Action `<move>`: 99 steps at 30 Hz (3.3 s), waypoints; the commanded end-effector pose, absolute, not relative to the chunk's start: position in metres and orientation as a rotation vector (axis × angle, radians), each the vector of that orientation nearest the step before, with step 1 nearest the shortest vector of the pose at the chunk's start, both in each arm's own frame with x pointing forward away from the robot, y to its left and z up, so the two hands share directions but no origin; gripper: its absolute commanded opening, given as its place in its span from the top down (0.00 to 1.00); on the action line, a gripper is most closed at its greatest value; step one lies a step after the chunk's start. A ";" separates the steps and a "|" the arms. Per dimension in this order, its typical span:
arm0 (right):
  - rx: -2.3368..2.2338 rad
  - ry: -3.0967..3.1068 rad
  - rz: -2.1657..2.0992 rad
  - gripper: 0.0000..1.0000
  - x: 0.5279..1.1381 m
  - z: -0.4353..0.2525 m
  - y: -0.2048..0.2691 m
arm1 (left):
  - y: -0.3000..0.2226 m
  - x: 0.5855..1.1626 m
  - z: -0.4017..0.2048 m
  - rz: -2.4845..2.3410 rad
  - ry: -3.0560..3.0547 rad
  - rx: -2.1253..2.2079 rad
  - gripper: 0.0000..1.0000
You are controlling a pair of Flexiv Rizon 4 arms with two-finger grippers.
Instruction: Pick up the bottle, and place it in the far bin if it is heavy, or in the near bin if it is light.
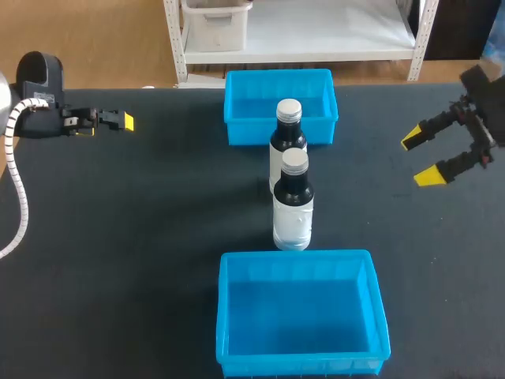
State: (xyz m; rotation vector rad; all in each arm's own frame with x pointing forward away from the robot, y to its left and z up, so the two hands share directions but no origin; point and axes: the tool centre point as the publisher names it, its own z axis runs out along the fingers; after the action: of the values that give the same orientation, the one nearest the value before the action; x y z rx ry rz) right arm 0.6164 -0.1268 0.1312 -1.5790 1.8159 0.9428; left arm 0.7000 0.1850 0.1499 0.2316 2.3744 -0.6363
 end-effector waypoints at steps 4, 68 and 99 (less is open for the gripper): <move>-1.508 1.817 0.778 0.00 0.602 0.133 -0.113 | 0.185 0.700 0.150 -0.636 2.374 0.232 0.00; -1.661 1.705 0.925 0.00 0.598 0.123 0.035 | 0.185 0.700 0.150 -0.636 2.374 0.232 0.00; -1.599 1.728 0.932 0.00 0.602 0.118 0.061 | 0.185 0.700 0.150 -0.636 2.374 0.232 0.00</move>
State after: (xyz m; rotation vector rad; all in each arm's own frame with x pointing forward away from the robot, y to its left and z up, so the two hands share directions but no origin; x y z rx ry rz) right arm 0.6021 0.0590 0.1182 -1.6018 1.7279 0.9341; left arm 0.7000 0.1850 0.1499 0.2315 2.3744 -0.6363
